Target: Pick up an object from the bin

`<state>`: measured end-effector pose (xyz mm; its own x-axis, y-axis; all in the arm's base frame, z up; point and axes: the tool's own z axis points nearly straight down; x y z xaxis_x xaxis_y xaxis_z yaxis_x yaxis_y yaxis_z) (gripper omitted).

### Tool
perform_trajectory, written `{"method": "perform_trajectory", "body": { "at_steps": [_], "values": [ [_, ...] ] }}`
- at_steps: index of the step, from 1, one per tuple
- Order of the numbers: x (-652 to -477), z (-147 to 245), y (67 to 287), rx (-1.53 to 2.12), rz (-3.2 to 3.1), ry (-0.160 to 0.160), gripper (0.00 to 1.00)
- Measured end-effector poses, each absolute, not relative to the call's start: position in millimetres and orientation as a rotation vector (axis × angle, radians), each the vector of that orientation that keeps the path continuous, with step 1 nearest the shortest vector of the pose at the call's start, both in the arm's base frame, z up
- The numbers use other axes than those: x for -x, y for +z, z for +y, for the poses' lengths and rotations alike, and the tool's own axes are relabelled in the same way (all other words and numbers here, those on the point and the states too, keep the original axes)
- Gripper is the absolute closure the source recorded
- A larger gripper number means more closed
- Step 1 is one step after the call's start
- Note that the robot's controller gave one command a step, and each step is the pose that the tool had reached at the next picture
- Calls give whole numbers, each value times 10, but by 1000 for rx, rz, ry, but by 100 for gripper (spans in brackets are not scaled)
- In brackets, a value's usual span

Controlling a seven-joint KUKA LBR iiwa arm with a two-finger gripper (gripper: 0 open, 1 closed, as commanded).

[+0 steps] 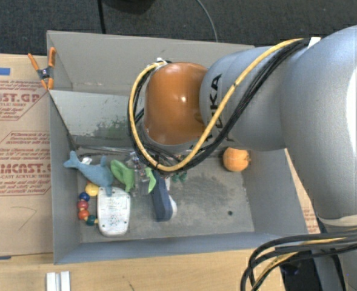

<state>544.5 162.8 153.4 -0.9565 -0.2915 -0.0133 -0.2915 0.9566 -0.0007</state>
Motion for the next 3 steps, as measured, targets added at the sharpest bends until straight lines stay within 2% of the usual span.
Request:
{"method": "perform_trajectory", "body": {
  "at_steps": [1,2,3],
  "values": [
    [-5380,1621,1954,424,3117,-1,100],
    [-5435,1577,1877,377,3096,6,100],
    [-5359,1570,1582,346,3130,0,100]
  ]
}}
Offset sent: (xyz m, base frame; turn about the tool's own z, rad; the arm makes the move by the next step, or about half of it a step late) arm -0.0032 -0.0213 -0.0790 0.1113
